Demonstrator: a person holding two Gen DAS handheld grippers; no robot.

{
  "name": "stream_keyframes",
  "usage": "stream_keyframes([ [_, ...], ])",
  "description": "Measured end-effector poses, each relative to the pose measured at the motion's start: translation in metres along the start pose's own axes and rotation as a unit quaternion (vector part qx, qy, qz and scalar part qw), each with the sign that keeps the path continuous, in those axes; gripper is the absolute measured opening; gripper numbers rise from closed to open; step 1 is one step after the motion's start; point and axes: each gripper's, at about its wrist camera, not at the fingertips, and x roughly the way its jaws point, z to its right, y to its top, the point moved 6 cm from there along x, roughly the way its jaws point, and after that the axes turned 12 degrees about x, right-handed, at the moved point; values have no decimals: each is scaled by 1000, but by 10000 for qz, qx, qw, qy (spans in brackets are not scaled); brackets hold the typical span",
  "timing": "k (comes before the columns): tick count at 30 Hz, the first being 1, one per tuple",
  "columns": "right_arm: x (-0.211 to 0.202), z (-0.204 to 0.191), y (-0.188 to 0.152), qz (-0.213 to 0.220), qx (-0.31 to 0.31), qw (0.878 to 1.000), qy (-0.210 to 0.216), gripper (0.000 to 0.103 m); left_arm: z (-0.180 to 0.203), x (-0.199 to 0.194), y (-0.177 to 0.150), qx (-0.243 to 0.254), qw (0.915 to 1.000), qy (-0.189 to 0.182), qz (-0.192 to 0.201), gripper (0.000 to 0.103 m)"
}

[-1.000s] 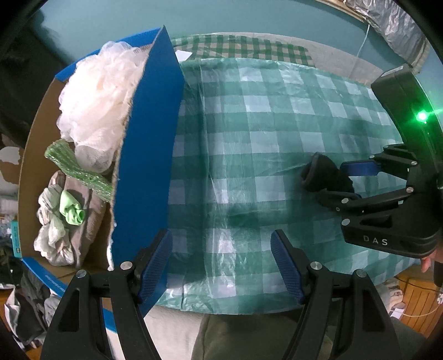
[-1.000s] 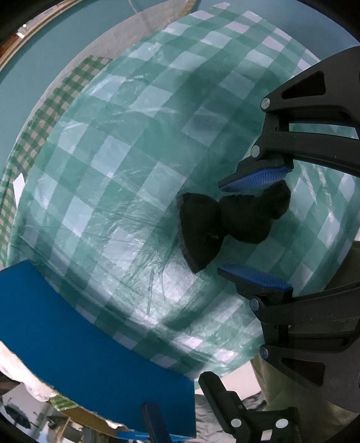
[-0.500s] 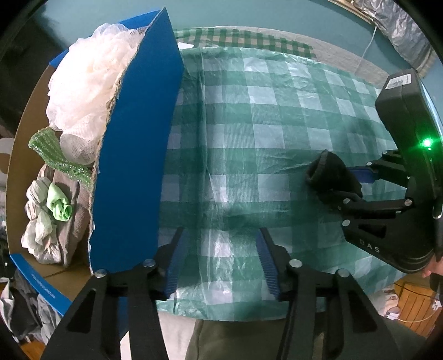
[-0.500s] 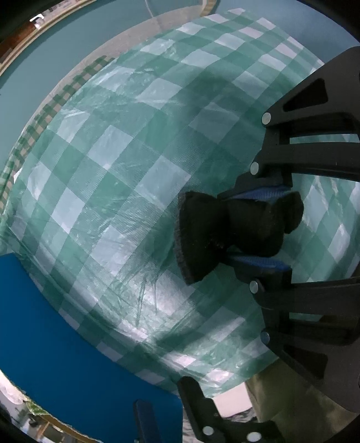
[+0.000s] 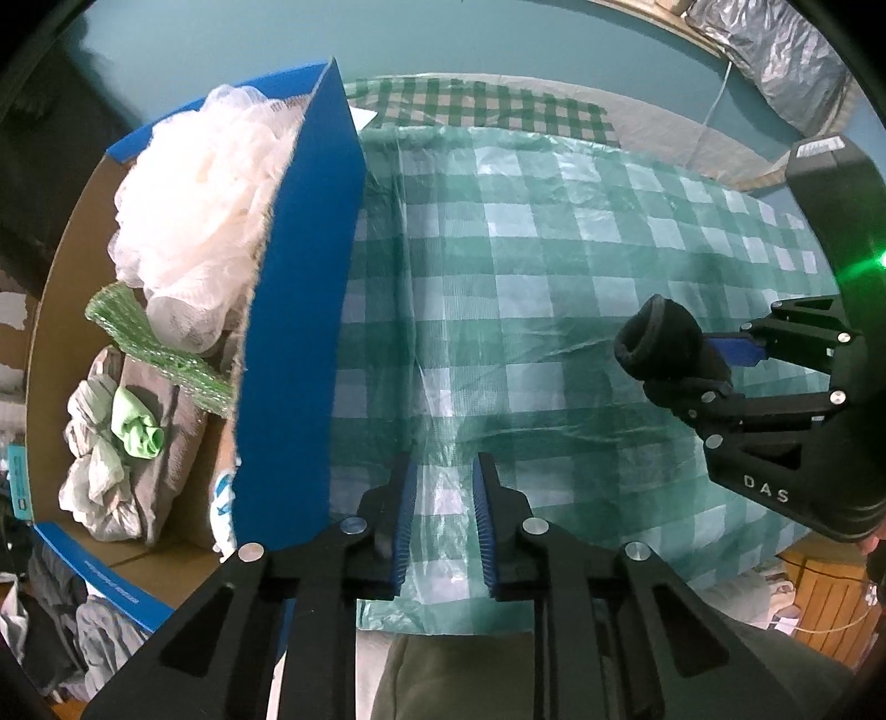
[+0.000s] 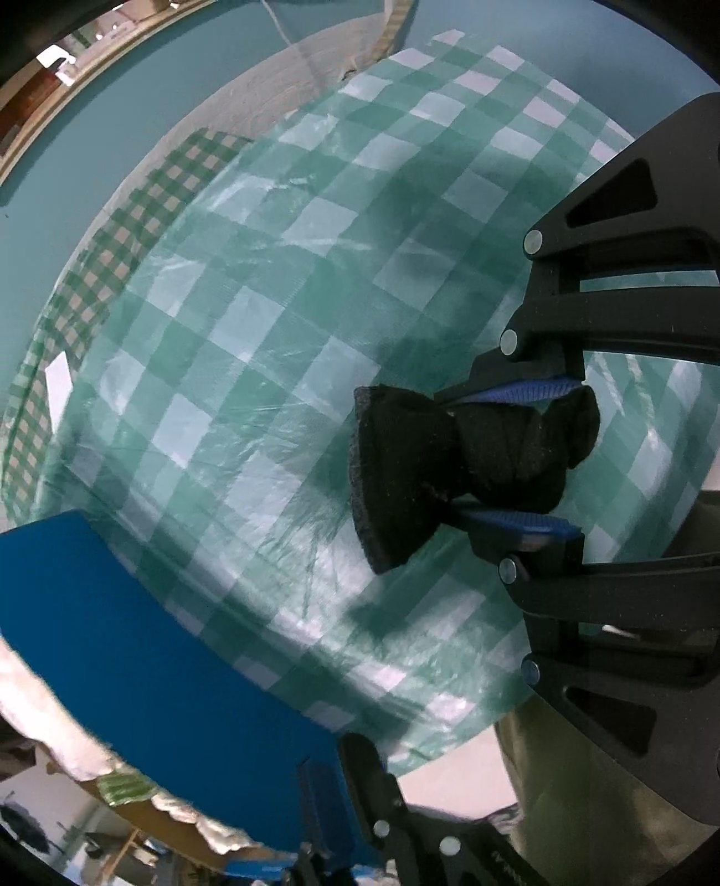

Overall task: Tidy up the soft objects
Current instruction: 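Carry the black sock over the box and open the right gripper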

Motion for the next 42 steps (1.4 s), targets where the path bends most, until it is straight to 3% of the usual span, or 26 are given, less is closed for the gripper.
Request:
stream_keyframes([
  [25,-91,-64,43,642,-128,9975,283,32,-39,-66,-4,220,9977,236,602,14],
  [42,-110,-133,69,790,-553,9942,482,32,-99,-77,-31,-328,9973,301,581,14],
])
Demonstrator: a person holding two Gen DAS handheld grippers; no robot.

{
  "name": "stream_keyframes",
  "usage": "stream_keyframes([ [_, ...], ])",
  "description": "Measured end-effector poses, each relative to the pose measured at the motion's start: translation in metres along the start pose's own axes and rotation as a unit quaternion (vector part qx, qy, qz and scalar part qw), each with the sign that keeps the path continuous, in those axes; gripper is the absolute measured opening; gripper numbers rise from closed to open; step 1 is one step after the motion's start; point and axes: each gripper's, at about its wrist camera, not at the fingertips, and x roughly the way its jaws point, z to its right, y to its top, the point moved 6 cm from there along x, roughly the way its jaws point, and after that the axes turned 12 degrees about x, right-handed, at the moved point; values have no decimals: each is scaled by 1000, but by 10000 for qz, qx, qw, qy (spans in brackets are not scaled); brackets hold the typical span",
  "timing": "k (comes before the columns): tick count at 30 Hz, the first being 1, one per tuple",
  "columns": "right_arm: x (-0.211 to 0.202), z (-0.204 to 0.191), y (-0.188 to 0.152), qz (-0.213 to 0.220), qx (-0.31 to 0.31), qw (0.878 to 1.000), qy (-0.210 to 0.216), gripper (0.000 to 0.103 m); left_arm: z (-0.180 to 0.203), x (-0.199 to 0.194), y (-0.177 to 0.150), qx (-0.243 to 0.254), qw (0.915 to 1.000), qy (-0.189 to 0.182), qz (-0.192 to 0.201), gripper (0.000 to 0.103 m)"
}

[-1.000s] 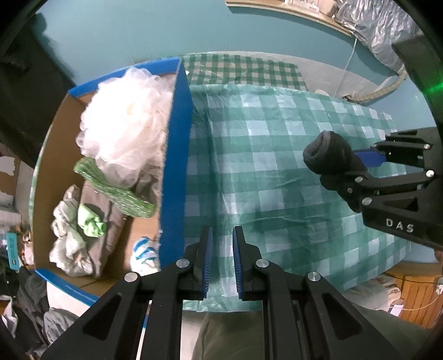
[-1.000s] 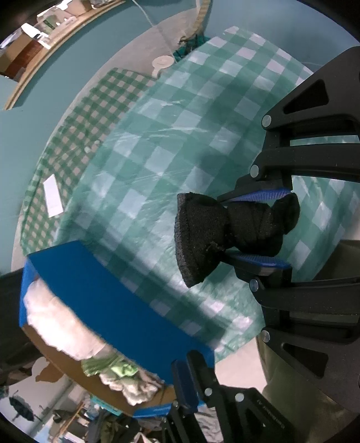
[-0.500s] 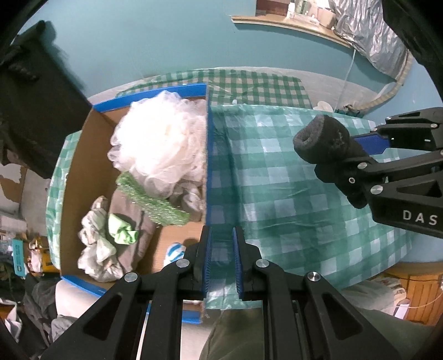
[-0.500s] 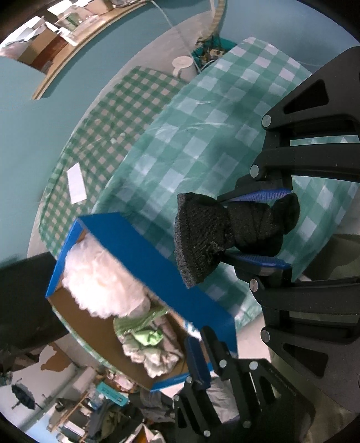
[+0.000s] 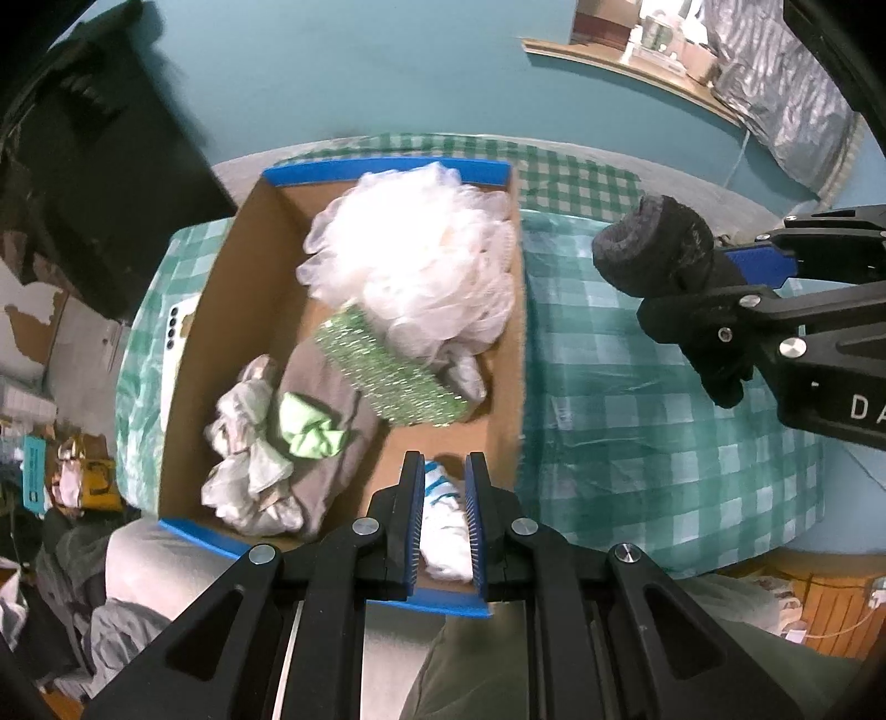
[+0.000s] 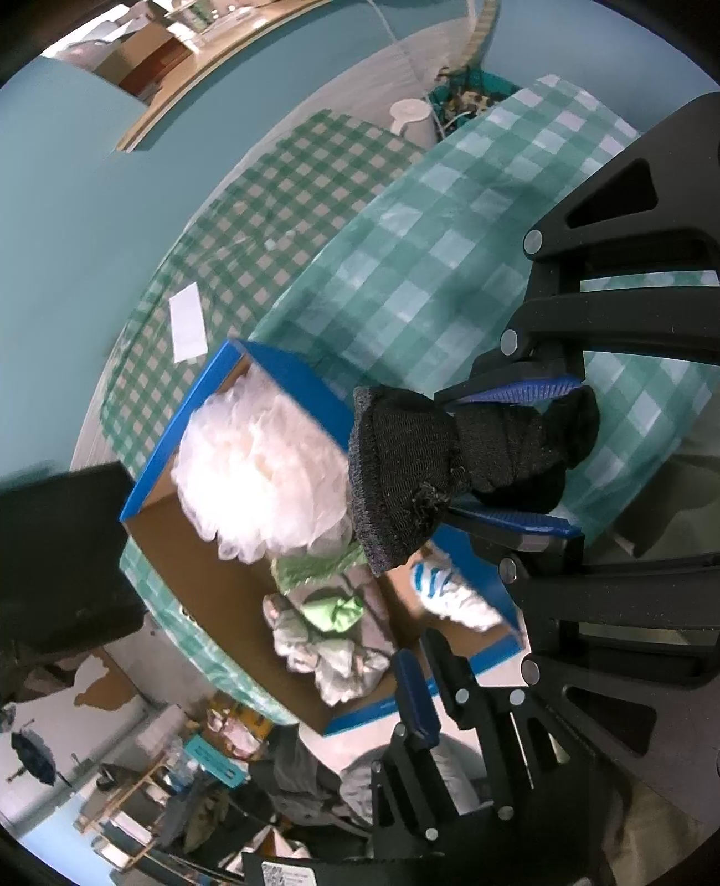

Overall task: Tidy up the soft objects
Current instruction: 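Carry the black sock over the box and open the right gripper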

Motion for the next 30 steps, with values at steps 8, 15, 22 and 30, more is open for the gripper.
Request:
stream_keyframes([
  [8,9,-28,14,-28,-194,9997,117,32,-28,-2,-12,-304,9995,62,-26,14],
  [15,24,-54,24,-135,-325,9991,234,32,-54,-1,-24,-504,9986,158,-93,14],
  [22,41,-78,31,-242,-400,9985,295,32,-79,-1,-34,-656,9974,250,-154,14],
  [30,55,-101,39,-308,-457,9979,340,32,-109,0,-45,-782,9962,333,-173,14],
])
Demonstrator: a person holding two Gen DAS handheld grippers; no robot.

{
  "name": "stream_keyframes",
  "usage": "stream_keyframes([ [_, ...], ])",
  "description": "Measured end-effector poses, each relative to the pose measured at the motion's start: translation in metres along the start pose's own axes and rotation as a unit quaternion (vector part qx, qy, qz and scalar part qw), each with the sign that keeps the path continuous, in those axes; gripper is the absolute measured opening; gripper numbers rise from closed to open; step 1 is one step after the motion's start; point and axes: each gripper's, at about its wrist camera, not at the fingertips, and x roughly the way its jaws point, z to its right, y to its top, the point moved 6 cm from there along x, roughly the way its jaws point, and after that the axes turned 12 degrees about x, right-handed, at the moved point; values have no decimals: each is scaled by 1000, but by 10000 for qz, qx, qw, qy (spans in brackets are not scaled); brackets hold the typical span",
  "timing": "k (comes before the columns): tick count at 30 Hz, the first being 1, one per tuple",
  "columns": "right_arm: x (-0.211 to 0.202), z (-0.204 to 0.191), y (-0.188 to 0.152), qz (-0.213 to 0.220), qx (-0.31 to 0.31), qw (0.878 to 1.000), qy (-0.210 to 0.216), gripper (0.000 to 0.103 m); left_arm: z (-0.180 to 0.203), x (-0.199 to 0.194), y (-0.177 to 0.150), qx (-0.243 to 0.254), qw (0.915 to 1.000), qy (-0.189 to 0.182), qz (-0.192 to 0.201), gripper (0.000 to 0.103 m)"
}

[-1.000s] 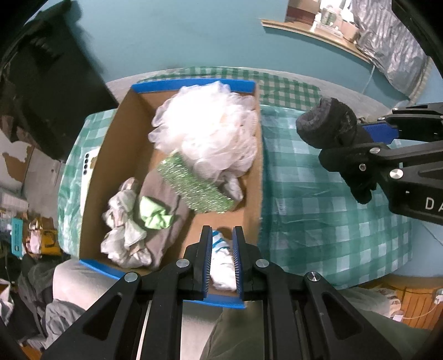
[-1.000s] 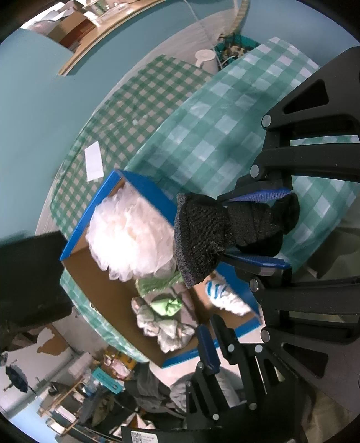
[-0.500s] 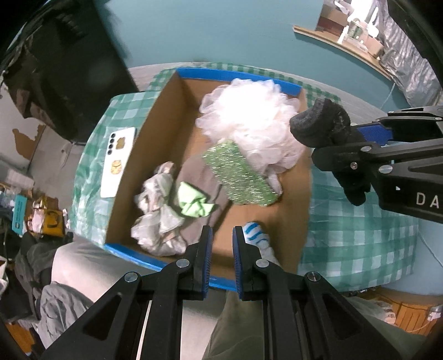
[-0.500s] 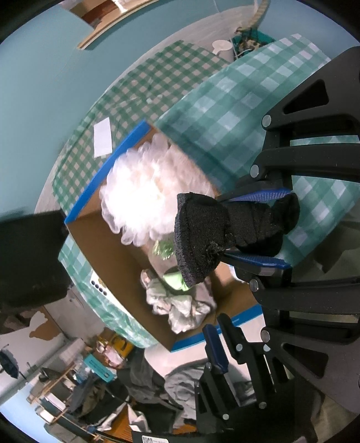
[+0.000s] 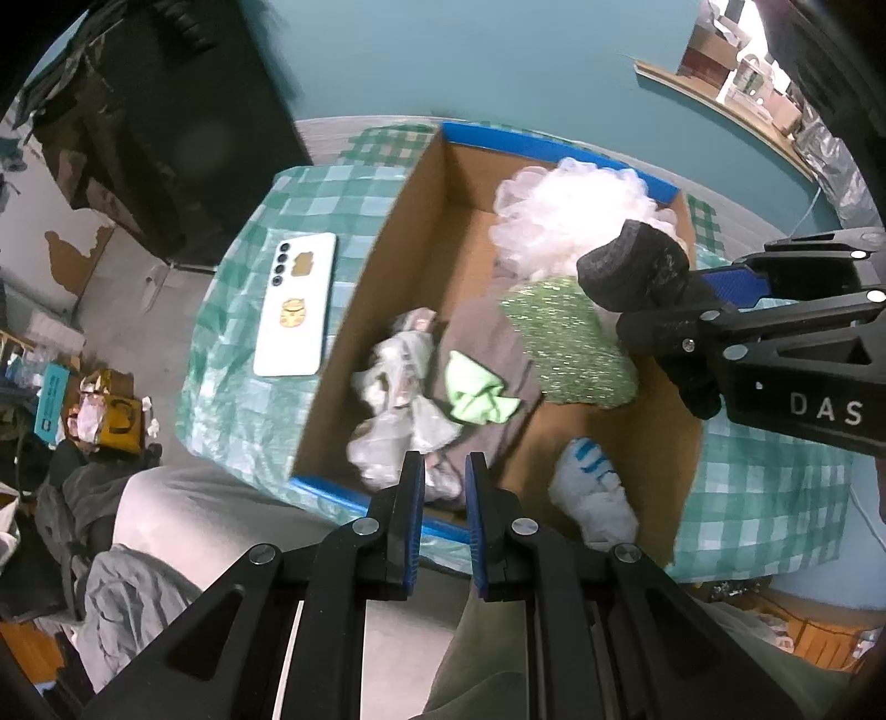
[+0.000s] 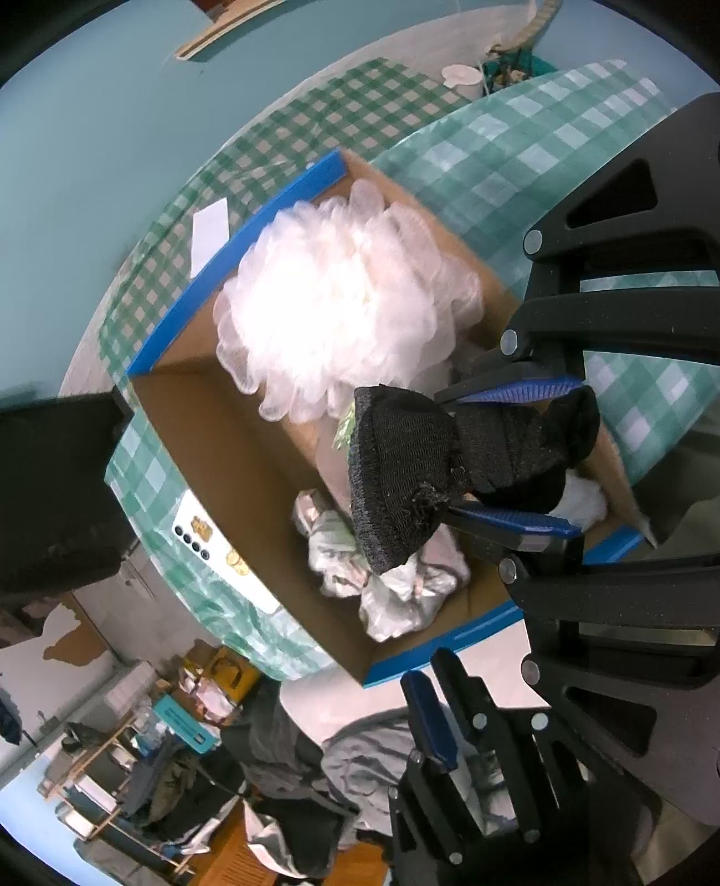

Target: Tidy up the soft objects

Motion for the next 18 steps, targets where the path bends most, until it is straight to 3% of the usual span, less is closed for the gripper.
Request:
stream_keyframes([
  [12,22,-17,13,-76,154,9998,-40,35,-38,5,-8,-197,9998,51,-65,15],
  [16,24,-16,15,-60,315,9995,-19,54,-43,7,-7,-193,9998,30,-95,15],
  [17,22,-16,16,-27,354,9994,4,54,-44,7,-6,-197,9997,18,-114,16],
  [18,22,-16,17,-21,366,9993,6,54,-45,9,-6,-208,9997,1,-141,25],
])
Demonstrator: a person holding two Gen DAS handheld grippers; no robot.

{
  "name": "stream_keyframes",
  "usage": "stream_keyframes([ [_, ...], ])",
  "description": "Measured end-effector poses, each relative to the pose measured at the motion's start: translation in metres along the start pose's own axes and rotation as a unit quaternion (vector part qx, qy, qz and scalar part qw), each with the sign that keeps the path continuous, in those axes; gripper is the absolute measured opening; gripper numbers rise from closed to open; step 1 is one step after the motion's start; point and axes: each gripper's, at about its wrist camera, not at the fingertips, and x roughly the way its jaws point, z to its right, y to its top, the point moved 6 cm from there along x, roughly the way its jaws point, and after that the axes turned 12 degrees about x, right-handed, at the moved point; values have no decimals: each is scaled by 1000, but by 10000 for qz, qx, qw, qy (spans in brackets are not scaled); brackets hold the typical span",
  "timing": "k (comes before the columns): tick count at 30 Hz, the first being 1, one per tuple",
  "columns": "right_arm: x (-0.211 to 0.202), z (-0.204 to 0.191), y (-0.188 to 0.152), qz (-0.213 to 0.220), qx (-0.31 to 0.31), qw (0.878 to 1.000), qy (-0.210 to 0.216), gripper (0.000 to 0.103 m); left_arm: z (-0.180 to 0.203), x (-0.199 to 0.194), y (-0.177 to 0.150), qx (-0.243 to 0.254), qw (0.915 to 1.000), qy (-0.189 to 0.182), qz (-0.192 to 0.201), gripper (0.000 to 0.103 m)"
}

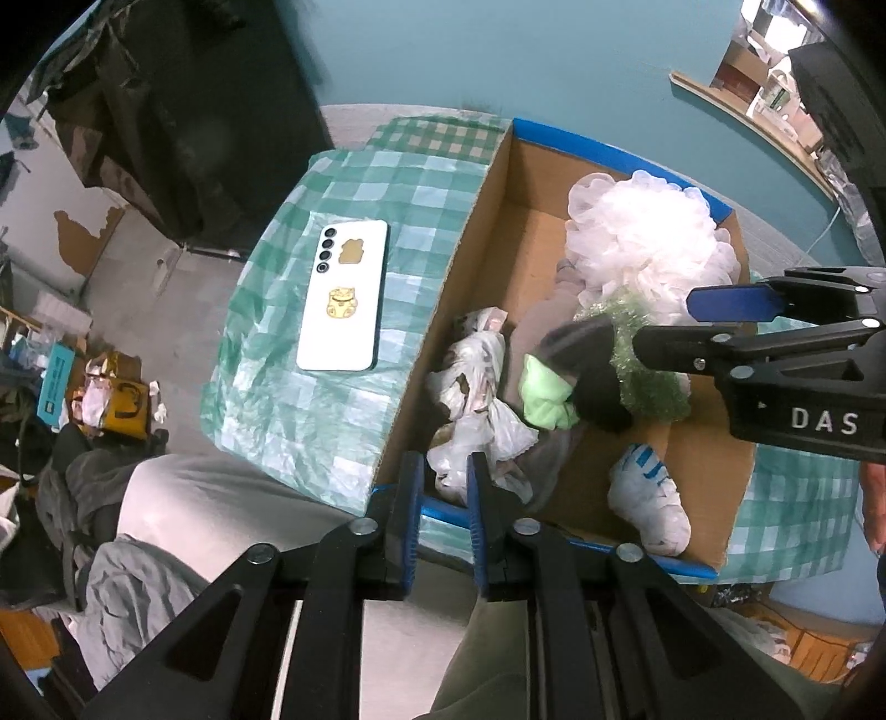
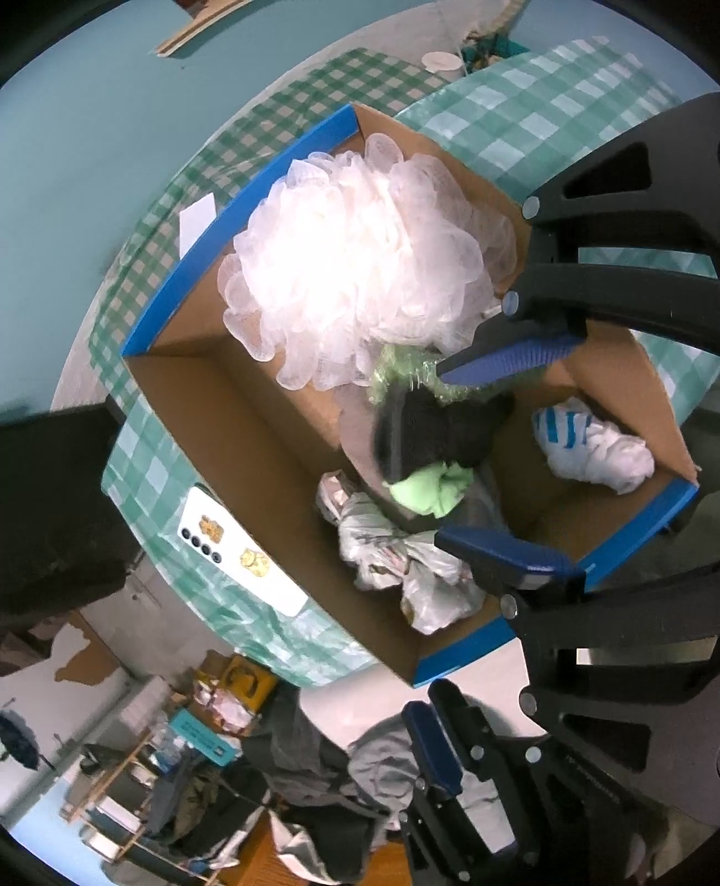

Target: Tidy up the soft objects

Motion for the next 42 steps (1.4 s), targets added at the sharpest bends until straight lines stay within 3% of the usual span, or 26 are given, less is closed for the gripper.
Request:
stream_keyframes([
  [1,0,0,0,-1,6,10000,-4,54,-1,0,0,-18,10000,1,-8,36],
  [6,-5,4,1,34,96,9999,-62,54,0,-4,5,53,9999,-19,113,42],
  [11,-19,11,0,153,233,9996,-67,54,2,-13,13,118,9996,42,268,60],
  [13,-25,13,-1,217,284,9993,-88,55,4,-19,17,143,9993,16,337,77],
  [15,-34,16,-1,295,353,9989,-78,55,6,-25,20,159,9988,-37,467,81],
  [20,-58,25,-2,475,581,9970,-166,55,14,-40,27,280,9976,-44,637,87],
  [35,-143,52,-6,1393,1035,9835,-518,55,22,-92,41,130,9939,45,1096,89],
  [42,-168,58,-15,1622,1162,9783,-555,55,32,-109,47,113,9912,67,1317,89],
])
